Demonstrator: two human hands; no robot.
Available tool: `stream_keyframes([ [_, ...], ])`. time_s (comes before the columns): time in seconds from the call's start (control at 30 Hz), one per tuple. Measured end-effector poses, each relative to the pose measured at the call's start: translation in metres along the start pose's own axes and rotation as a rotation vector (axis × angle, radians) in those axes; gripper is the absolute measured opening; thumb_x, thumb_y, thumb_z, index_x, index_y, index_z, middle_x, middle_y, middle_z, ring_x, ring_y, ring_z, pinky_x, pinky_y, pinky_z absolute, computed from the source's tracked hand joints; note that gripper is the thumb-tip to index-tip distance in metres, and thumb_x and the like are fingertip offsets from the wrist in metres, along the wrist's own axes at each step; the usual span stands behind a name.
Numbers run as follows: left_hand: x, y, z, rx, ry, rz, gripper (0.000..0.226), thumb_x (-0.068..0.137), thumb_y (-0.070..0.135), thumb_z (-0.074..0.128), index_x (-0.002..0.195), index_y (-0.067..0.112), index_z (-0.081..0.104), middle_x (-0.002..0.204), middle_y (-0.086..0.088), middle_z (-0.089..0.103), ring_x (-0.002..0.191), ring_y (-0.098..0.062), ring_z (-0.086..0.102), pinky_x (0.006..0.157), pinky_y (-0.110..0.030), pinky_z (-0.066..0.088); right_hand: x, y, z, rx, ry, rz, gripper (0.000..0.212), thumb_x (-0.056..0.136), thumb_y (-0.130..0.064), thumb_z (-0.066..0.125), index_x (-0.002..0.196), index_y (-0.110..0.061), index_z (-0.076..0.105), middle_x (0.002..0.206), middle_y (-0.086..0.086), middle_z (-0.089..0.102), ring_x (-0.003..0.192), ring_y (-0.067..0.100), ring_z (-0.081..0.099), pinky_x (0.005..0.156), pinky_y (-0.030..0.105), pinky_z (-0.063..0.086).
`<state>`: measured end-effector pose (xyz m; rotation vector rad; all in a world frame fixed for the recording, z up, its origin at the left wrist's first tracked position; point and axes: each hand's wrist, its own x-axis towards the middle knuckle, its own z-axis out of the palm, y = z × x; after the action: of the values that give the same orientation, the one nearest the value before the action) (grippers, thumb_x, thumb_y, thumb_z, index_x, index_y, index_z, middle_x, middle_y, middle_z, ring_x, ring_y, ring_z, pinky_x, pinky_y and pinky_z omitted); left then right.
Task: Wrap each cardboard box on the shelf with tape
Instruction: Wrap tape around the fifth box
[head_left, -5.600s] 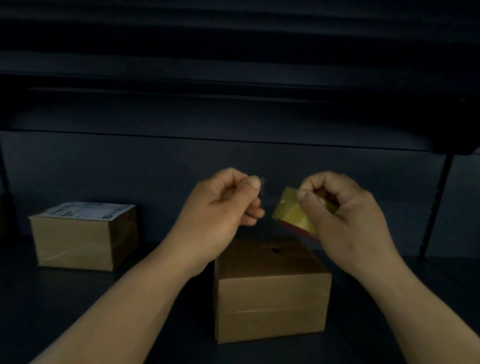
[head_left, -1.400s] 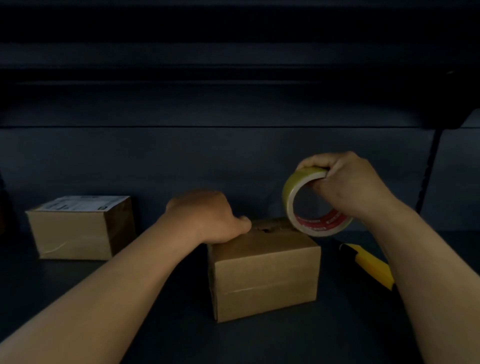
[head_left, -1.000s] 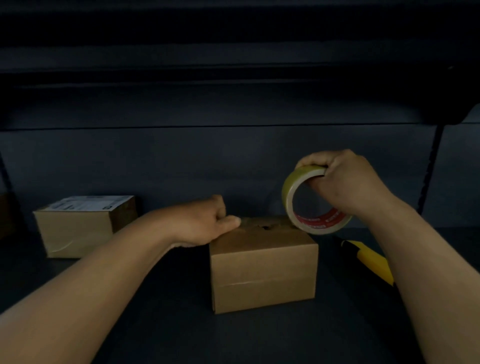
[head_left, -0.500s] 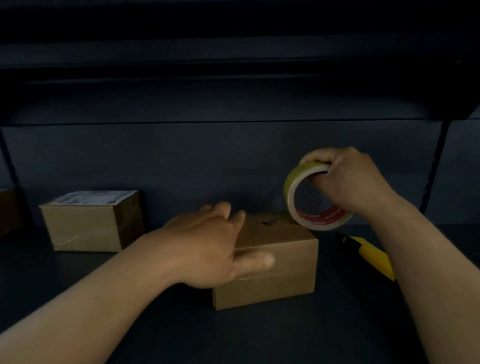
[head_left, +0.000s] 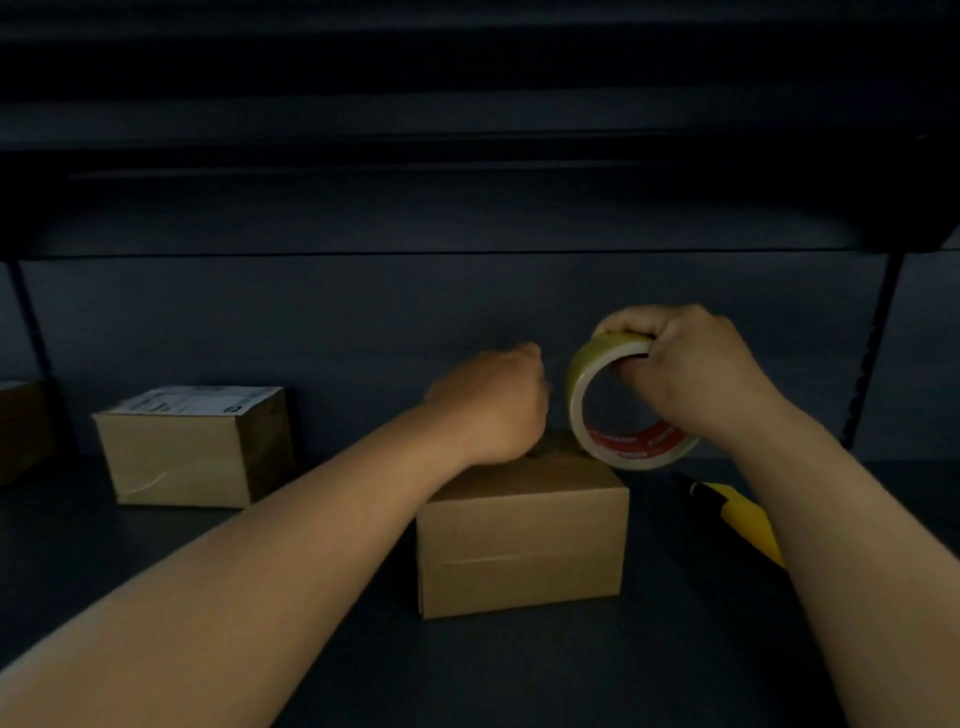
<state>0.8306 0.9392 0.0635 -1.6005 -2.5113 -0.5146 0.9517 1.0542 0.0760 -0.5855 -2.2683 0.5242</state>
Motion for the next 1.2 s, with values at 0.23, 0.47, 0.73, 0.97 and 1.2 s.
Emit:
stream_keyframes([
  [0.23,0.011,0.004,0.013,0.218,-0.266,-0.065,0.036,0.101,0.031,0.028,0.125,0.016,0.05,0.1,-0.002,0.055,0.085,-0.018,0.052,0.076,-0.034,0.044,-0.002,-0.004,0.001,0.005,0.008,-0.004,0.034,0.089,-0.01,0.056,0.1,-0.041,0.064,0.099,-0.01,0.06,0.09,0.01,0.056,0.067,0.02,0.042],
  [0.47,0.012,-0.008,0.017,0.148,-0.24,-0.06,0.045,0.099,0.05,0.02,0.1,0.023,0.055,0.099,-0.002,0.057,0.089,-0.019,0.055,0.082,-0.035,0.045,0.0,0.01,0.007,0.278,0.075,0.086,0.032,0.082,-0.012,0.068,0.105,-0.033,0.06,0.103,-0.011,0.059,0.093,0.007,0.056,0.066,0.012,0.04],
  [0.73,0.013,-0.015,0.024,0.021,-0.223,-0.098,0.041,0.102,0.036,0.022,0.095,0.012,0.054,0.109,-0.014,0.058,0.1,-0.028,0.054,0.092,-0.04,0.044,-0.011,0.022,0.006,0.748,-0.139,0.453,0.026,0.078,-0.013,0.073,0.101,-0.02,0.062,0.098,0.004,0.069,0.087,0.018,0.066,0.079,0.037,0.053],
  [0.97,0.007,-0.008,0.013,0.006,-0.32,-0.143,0.047,0.105,0.031,0.014,0.137,0.009,0.042,0.143,-0.013,0.041,0.122,-0.026,0.044,0.098,-0.031,0.03,-0.014,0.026,-0.007,0.437,-0.147,0.338,0.029,0.084,0.003,0.06,0.091,-0.024,0.065,0.088,0.004,0.068,0.078,0.02,0.065,0.061,0.03,0.053],
  [1.2,0.012,-0.017,0.016,-0.018,-0.246,-0.207,0.042,0.104,0.027,0.023,0.129,0.006,0.051,0.135,-0.013,0.049,0.111,-0.023,0.05,0.094,-0.029,0.037,-0.018,0.03,-0.015,0.152,-0.248,0.355,0.025,0.078,0.008,0.057,0.081,-0.017,0.061,0.079,0.012,0.058,0.072,0.026,0.055,0.062,0.035,0.042],
])
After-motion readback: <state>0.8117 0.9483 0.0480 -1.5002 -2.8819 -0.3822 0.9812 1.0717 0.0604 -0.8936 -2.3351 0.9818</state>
